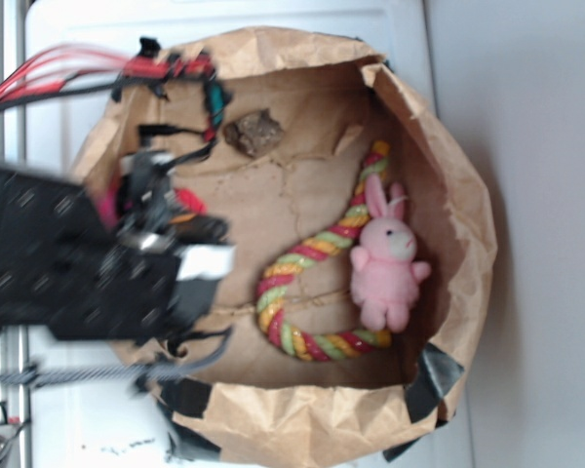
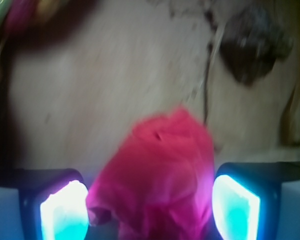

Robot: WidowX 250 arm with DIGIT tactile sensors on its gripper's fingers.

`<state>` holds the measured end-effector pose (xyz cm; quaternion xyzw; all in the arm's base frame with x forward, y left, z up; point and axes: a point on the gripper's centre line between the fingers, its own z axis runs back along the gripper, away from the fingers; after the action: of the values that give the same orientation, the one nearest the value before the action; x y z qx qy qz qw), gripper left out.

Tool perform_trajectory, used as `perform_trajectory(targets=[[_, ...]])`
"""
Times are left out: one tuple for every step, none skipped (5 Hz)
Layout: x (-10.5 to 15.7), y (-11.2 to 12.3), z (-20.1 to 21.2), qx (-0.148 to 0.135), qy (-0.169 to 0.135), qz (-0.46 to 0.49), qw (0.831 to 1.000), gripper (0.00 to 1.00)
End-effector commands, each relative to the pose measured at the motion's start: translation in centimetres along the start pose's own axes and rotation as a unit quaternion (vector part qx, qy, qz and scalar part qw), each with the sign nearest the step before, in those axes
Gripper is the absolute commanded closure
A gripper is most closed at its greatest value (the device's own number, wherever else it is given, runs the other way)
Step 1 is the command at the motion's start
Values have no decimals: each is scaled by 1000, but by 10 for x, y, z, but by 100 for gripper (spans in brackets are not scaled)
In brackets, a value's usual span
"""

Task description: Grab the red paper.

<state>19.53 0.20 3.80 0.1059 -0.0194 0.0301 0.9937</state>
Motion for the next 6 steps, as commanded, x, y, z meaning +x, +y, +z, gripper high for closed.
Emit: perform_trajectory(targets=[[2,4,5,5,-15,10,1000,100],[29,30,-1,4,-18,12,1000,100],[37,38,-1,4,-20,13,1000,100],[33,36,2,2,-21,14,1000,100],[34,38,7,-7,-25,16,1000,100],[50,59,23,-26,-38,36,998,100]])
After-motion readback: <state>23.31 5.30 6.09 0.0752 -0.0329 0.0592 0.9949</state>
